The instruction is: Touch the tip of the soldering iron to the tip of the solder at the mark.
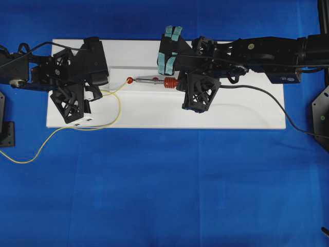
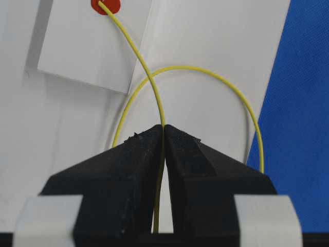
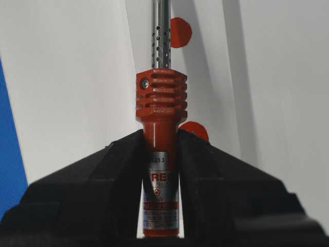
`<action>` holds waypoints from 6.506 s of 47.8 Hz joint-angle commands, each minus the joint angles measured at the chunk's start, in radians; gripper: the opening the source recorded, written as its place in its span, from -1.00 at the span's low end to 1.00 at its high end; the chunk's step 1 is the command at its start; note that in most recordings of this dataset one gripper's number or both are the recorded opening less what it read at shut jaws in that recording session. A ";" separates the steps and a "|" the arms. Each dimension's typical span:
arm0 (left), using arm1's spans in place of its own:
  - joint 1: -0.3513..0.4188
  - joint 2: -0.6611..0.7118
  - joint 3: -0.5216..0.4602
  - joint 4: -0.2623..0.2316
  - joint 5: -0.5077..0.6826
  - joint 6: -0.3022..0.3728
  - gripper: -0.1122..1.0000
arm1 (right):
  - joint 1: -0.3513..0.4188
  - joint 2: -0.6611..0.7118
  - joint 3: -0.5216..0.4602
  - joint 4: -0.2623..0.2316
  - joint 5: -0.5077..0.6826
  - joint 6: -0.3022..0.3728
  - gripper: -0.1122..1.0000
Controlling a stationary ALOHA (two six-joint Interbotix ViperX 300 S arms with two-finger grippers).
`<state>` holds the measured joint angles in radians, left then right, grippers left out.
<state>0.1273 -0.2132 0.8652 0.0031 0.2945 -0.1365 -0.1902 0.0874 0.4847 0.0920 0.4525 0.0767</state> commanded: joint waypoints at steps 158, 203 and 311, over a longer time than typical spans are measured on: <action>-0.034 0.156 -0.253 0.002 0.061 0.005 -0.75 | -0.009 -0.313 0.245 -0.048 -0.040 0.041 -0.68; -0.038 0.195 -0.268 0.002 0.091 -0.002 -0.75 | -0.009 -0.204 0.204 -0.048 -0.041 0.041 -0.69; -0.035 0.204 -0.285 0.002 0.097 0.009 -0.75 | -0.003 -0.176 0.192 -0.048 -0.043 0.041 -0.69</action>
<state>0.0905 0.0000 0.5998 0.0015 0.3927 -0.1273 -0.1948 -0.0798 0.7026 0.0445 0.4188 0.1166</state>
